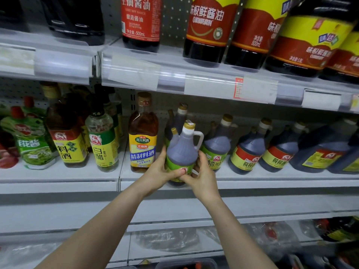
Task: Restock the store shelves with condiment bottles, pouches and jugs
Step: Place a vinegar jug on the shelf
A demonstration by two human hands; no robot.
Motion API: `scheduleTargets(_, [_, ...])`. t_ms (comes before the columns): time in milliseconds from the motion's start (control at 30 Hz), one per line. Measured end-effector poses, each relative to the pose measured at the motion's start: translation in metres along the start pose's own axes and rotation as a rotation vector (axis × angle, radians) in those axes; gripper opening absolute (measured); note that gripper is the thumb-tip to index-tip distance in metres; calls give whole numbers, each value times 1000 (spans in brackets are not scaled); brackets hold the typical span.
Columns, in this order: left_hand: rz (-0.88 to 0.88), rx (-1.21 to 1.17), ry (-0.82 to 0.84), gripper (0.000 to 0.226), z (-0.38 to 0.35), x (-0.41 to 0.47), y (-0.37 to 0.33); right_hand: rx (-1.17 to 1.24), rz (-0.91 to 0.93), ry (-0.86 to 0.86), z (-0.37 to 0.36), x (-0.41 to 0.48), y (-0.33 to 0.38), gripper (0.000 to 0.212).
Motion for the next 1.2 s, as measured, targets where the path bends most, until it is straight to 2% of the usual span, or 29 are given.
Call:
scheduleTargets(267, [-5, 18, -57, 111, -4, 2, 3, -37, -19, 43, 1, 9, -5, 84])
scheduleTargets(533, [-25, 122, -190, 83, -7, 11, 2, -112, -13, 1, -4, 23, -3, 86])
scheduleTargets(867, [54, 192, -260, 79, -7, 24, -1, -189, -16, 13, -7, 40, -1, 86])
scheduleTargets(1200, [111, 217, -267, 71, -3, 34, -4, -272, -16, 28, -9, 54, -3, 75])
Point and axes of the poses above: each hand's wrist, its own x-axis towards the middle knuckle, its own z-axis out of the back of the hand, y = z × x, the point moved 3 cm from there along x, towards the middle knuckle
